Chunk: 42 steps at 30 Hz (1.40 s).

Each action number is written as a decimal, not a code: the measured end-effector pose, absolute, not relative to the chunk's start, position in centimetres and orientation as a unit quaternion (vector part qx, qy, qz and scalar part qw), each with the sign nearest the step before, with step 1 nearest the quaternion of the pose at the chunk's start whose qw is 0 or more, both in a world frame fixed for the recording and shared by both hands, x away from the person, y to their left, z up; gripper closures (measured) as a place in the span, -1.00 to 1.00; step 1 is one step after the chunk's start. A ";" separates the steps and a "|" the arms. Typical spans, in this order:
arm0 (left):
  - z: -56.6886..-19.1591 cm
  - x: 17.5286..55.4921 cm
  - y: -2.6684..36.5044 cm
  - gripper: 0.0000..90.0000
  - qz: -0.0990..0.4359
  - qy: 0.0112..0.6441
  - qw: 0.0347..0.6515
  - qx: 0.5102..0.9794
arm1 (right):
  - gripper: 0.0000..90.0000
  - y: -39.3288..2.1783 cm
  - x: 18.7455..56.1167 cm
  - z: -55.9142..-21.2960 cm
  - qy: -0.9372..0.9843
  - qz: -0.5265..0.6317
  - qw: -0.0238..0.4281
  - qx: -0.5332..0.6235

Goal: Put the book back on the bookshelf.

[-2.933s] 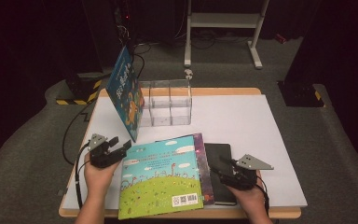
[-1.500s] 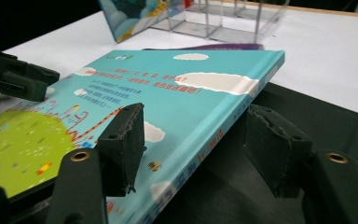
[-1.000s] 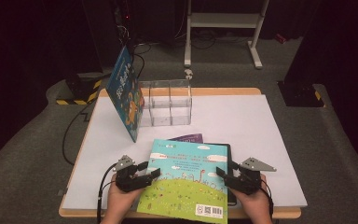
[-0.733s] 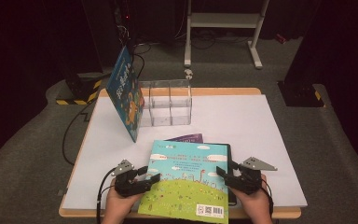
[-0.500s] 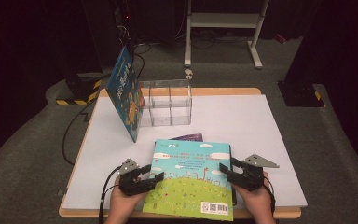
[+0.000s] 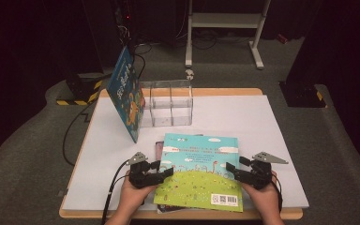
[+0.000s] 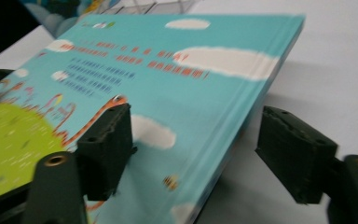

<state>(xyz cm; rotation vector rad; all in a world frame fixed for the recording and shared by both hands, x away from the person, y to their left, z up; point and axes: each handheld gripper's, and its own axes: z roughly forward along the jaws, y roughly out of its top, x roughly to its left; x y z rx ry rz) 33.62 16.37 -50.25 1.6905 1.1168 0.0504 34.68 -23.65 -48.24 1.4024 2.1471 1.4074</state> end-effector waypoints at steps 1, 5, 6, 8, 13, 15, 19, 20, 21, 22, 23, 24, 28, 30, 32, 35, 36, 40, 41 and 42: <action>-50.3 33.6 16.0 -0.45 0.009 0.464 0.531 0.709 | -0.49 -23.7 34.5 -48.3 0.729 0.479 0.095 0.479; -50.1 33.8 15.7 -0.48 0.009 0.464 0.526 0.713 | -0.51 -23.5 34.3 -48.5 0.730 0.478 0.080 0.482; -50.0 33.9 15.6 -0.48 0.009 0.460 0.524 0.717 | -0.52 -23.6 34.3 -48.5 0.730 0.478 0.077 0.482; -49.9 34.0 15.4 -0.48 0.011 0.456 0.524 0.720 | -0.53 -23.6 34.4 -48.7 0.728 0.479 0.067 0.486; -49.9 34.0 15.1 -0.48 0.014 0.452 0.523 0.723 | -0.52 -23.5 34.9 -48.6 0.725 0.473 0.042 0.499; -49.8 34.0 15.0 -0.48 0.016 0.451 0.522 0.724 | -0.51 -23.5 34.8 -48.2 0.729 0.466 0.049 0.499; -49.3 33.8 14.9 -0.47 0.032 0.443 0.527 0.725 | -0.46 -23.3 34.5 -47.1 0.732 0.465 0.076 0.492; -49.0 33.8 14.8 -0.46 0.037 0.443 0.529 0.723 | -0.43 -23.2 34.5 -46.7 0.731 0.468 0.087 0.489; -48.7 33.8 14.8 -0.46 0.043 0.440 0.529 0.724 | -0.40 -23.2 34.5 -46.2 0.730 0.472 0.098 0.485; -48.7 33.8 14.8 -0.46 0.043 0.440 0.529 0.724 | -0.36 -23.1 34.4 -45.8 0.727 0.477 0.108 0.482; -48.1 34.0 14.9 -0.45 0.055 0.439 0.533 0.722 | -0.33 -23.1 34.5 -45.3 0.725 0.481 0.118 0.478; -47.8 34.1 15.0 -0.42 0.059 0.439 0.537 0.718 | -0.30 -23.0 34.5 -44.8 0.723 0.485 0.127 0.475; -46.4 34.6 15.4 -0.27 0.083 0.433 0.548 0.711 | -0.21 -22.6 34.7 -43.0 0.717 0.496 0.159 0.463; -45.7 34.8 15.5 -0.25 0.098 0.430 0.548 0.711 | -0.16 -22.3 34.8 -42.2 0.714 0.503 0.172 0.456; -45.1 35.1 15.7 -0.22 0.109 0.429 0.551 0.708 | -0.11 -22.0 34.8 -41.3 0.709 0.510 0.187 0.449; -44.4 35.3 16.1 -0.15 0.125 0.426 0.561 0.699 | -0.06 -21.5 34.8 -40.2 0.699 0.524 0.213 0.437; -44.2 35.4 16.3 -0.12 0.129 0.425 0.563 0.697 | -0.05 -21.2 34.8 -39.8 0.695 0.528 0.223 0.433; -43.4 35.4 16.9 -0.04 0.152 0.425 0.568 0.688 | 0.05 -20.7 35.0 -38.7 0.685 0.545 0.238 0.420; -43.3 35.4 17.0 -0.02 0.158 0.425 0.571 0.685 | 0.05 -20.5 35.0 -38.4 0.684 0.548 0.245 0.416; -43.2 35.4 17.1 0.00 0.163 0.425 0.571 0.683 | 0.05 -20.2 34.9 -38.1 0.682 0.549 0.253 0.412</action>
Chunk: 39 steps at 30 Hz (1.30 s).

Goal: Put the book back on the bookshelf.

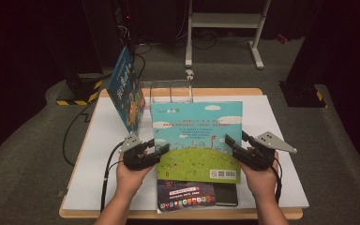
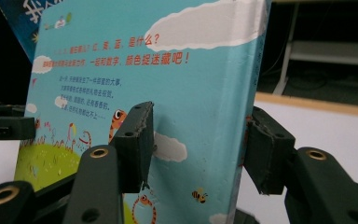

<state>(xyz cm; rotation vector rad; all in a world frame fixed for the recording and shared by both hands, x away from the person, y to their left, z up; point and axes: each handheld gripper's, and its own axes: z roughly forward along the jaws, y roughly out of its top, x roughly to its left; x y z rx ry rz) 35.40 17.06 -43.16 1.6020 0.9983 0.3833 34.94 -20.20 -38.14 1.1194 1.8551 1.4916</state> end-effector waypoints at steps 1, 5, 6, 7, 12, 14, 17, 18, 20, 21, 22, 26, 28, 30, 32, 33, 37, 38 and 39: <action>-43.2 35.4 17.1 0.00 0.163 0.425 0.571 0.683 | 0.05 -20.2 34.9 -38.1 0.682 0.549 0.253 0.412; -42.7 35.5 17.4 0.04 0.181 0.425 0.573 0.676 | 0.11 -19.6 35.0 -37.3 0.675 0.559 0.265 0.402; -42.6 35.5 17.4 0.04 0.186 0.426 0.572 0.676 | 0.12 -19.5 35.0 -37.1 0.673 0.563 0.266 0.399; -42.5 35.6 17.4 0.04 0.193 0.425 0.570 0.676 | 0.13 -19.2 35.0 -36.7 0.672 0.565 0.274 0.393; -42.3 35.6 17.4 0.05 0.218 0.413 0.571 0.675 | 0.13 -18.9 35.0 -36.3 0.673 0.561 0.284 0.389; -42.3 35.8 17.3 0.05 0.220 0.411 0.572 0.675 | 0.13 -18.9 35.0 -36.3 0.673 0.560 0.286 0.389; -41.9 36.4 17.2 0.05 0.226 0.407 0.570 0.677 | 0.12 -18.9 35.2 -36.1 0.672 0.559 0.291 0.389; -41.8 36.6 17.1 0.05 0.229 0.405 0.569 0.678 | 0.12 -18.9 35.3 -36.0 0.671 0.559 0.293 0.389; -41.5 37.0 17.0 0.05 0.233 0.402 0.567 0.680 | 0.11 -19.0 35.5 -35.9 0.669 0.559 0.295 0.391; -41.4 37.1 16.9 0.05 0.237 0.398 0.568 0.680 | 0.11 -19.0 35.6 -35.8 0.669 0.559 0.296 0.391; -41.3 37.3 16.9 0.05 0.240 0.396 0.566 0.682 | 0.11 -19.1 35.7 -35.8 0.668 0.560 0.296 0.391; -41.7 38.2 16.8 0.04 0.237 0.389 0.563 0.689 | 0.11 -19.2 36.1 -36.0 0.667 0.560 0.299 0.390; -42.0 38.3 16.8 0.04 0.240 0.386 0.567 0.687 | 0.11 -19.2 36.3 -36.5 0.668 0.557 0.303 0.389; -42.0 38.1 16.8 0.04 0.244 0.383 0.568 0.686 | 0.11 -19.4 36.1 -36.7 0.665 0.565 0.303 0.384; -42.1 38.0 16.8 0.03 0.245 0.382 0.569 0.686 | 0.11 -19.4 35.9 -36.8 0.666 0.565 0.305 0.381; -42.2 37.9 16.8 0.02 0.250 0.382 0.571 0.682 | 0.12 -19.5 35.8 -36.8 0.666 0.566 0.303 0.379; -42.3 37.2 16.9 0.00 0.254 0.380 0.576 0.678 | 0.09 -19.6 34.9 -37.0 0.669 0.574 0.290 0.372; -42.3 37.1 16.9 0.00 0.257 0.377 0.578 0.677 | 0.06 -19.7 34.7 -37.1 0.670 0.576 0.287 0.370; -42.3 36.9 16.8 -0.01 0.258 0.375 0.579 0.676 | 0.03 -19.8 34.5 -37.1 0.671 0.577 0.282 0.369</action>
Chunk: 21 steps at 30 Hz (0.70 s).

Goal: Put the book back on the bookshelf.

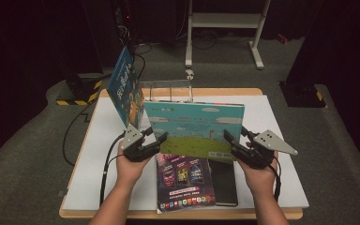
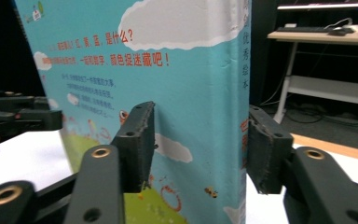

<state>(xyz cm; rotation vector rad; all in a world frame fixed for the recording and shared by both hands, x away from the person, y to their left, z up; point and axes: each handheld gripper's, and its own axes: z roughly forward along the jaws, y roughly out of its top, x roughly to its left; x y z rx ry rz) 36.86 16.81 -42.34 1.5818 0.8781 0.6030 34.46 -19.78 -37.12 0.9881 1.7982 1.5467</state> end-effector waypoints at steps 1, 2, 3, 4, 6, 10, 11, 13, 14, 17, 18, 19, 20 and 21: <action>-42.3 36.7 16.8 -0.01 0.259 0.373 0.580 0.676 | -0.01 -19.9 34.2 -37.2 0.673 0.579 0.277 0.367; -42.3 36.5 16.7 -0.02 0.257 0.373 0.584 0.674 | -0.05 -20.0 34.0 -37.2 0.676 0.581 0.271 0.364; -42.2 36.5 16.7 -0.02 0.257 0.371 0.586 0.673 | -0.08 -20.1 33.9 -37.2 0.678 0.581 0.267 0.362; -42.2 36.3 16.6 -0.02 0.256 0.371 0.588 0.671 | -0.12 -20.2 33.8 -37.2 0.681 0.580 0.264 0.361; -42.1 36.1 16.5 -0.02 0.255 0.370 0.593 0.669 | -0.17 -20.5 33.8 -37.2 0.687 0.579 0.254 0.359; -42.1 36.0 16.4 -0.02 0.254 0.367 0.597 0.667 | -0.19 -20.7 34.1 -37.3 0.692 0.584 0.233 0.356; -42.1 36.0 16.4 -0.02 0.254 0.367 0.597 0.667 | -0.19 -20.7 34.1 -37.3 0.692 0.584 0.233 0.356; -42.1 36.1 16.3 -0.02 0.255 0.368 0.596 0.667 | -0.21 -20.7 34.6 -37.5 0.700 0.581 0.223 0.349; -42.1 36.2 16.3 -0.02 0.255 0.369 0.595 0.667 | -0.20 -20.6 34.7 -37.6 0.702 0.581 0.218 0.349; -42.1 36.3 16.5 0.00 0.257 0.372 0.590 0.669 | -0.13 -20.6 35.1 -37.7 0.710 0.580 0.200 0.346; -42.1 36.4 16.7 0.00 0.258 0.375 0.586 0.671 | -0.12 -20.5 35.2 -37.8 0.715 0.578 0.192 0.343; -42.1 36.3 16.9 0.00 0.257 0.377 0.586 0.670 | -0.12 -20.4 35.4 -37.9 0.720 0.573 0.189 0.341; -42.1 36.2 17.1 0.00 0.259 0.376 0.585 0.670 | -0.08 -20.3 35.4 -38.1 0.726 0.569 0.186 0.339; -42.1 36.2 17.1 0.00 0.259 0.376 0.585 0.670 | -0.08 -20.3 35.4 -38.1 0.726 0.569 0.186 0.339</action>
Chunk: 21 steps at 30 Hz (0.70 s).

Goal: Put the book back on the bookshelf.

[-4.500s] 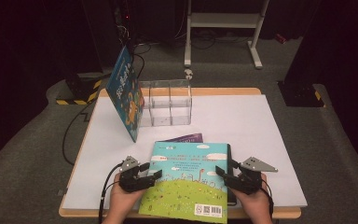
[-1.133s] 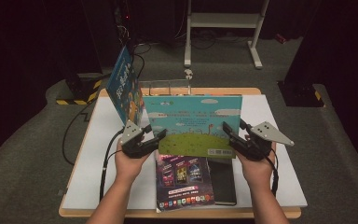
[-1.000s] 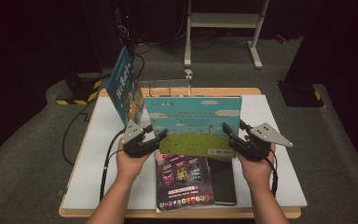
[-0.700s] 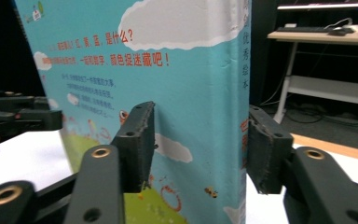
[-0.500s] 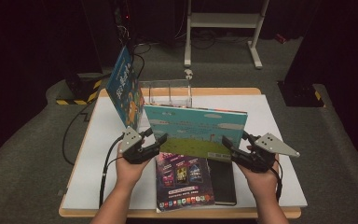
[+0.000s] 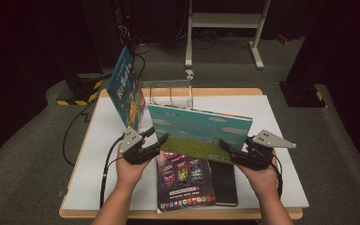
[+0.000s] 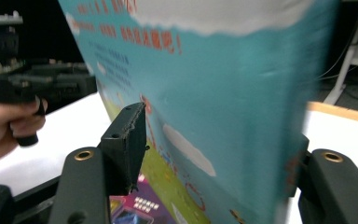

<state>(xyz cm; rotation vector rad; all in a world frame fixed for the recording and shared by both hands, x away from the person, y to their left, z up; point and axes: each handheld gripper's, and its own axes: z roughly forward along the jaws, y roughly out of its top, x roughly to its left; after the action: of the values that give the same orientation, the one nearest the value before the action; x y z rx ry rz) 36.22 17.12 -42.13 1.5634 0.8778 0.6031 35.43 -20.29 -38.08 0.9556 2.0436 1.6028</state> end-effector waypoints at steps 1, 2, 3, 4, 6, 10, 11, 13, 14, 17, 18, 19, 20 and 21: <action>-42.2 35.9 17.8 0.00 0.259 0.380 0.585 0.668 | -0.07 -20.0 35.5 -38.4 0.733 0.562 0.186 0.336; -42.3 35.7 18.2 0.00 0.260 0.383 0.585 0.665 | -0.07 -20.0 35.6 -38.6 0.736 0.561 0.181 0.333; -42.4 35.4 18.7 0.00 0.260 0.389 0.584 0.663 | -0.06 -19.9 35.6 -38.7 0.738 0.561 0.175 0.333; -42.6 35.2 19.3 -0.01 0.257 0.395 0.586 0.659 | -0.02 -19.9 35.5 -38.8 0.739 0.561 0.174 0.331; -43.2 34.8 20.5 0.00 0.257 0.406 0.583 0.655 | 0.15 -19.8 35.2 -38.8 0.742 0.563 0.168 0.323; -44.5 34.2 21.8 0.00 0.249 0.427 0.576 0.650 | 0.57 -19.3 34.6 -39.0 0.750 0.564 0.167 0.302; -45.4 33.8 22.7 0.00 0.250 0.431 0.565 0.658 | 0.78 -18.5 33.7 -39.1 0.758 0.556 0.189 0.285; -46.0 33.7 23.2 0.00 0.243 0.441 0.559 0.659 | 0.76 -17.6 33.3 -38.8 0.755 0.542 0.208 0.304; -46.0 33.7 23.4 0.00 0.244 0.441 0.556 0.661 | 0.78 -17.7 33.5 -38.9 0.750 0.547 0.201 0.312; -45.9 33.5 23.8 0.00 0.248 0.439 0.557 0.660 | 0.80 -17.4 34.0 -39.3 0.743 0.563 0.183 0.312; -46.0 33.5 24.0 0.00 0.248 0.440 0.556 0.660 | 0.80 -16.9 33.9 -39.2 0.744 0.561 0.190 0.309; -46.1 33.5 24.1 0.00 0.245 0.443 0.558 0.658 | 0.80 -16.4 33.7 -39.2 0.745 0.558 0.198 0.308; -46.1 33.6 24.2 0.00 0.246 0.445 0.557 0.657 | 0.80 -15.9 33.7 -39.2 0.746 0.555 0.204 0.305; -46.2 33.6 24.3 0.01 0.244 0.447 0.557 0.656 | 0.80 -15.3 33.8 -39.2 0.747 0.554 0.207 0.303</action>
<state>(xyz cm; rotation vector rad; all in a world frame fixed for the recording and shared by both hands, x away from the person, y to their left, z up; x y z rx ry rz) 33.60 24.32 -46.18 1.5480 1.0539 0.5762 33.76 -15.34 -39.18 0.8442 2.0798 1.5426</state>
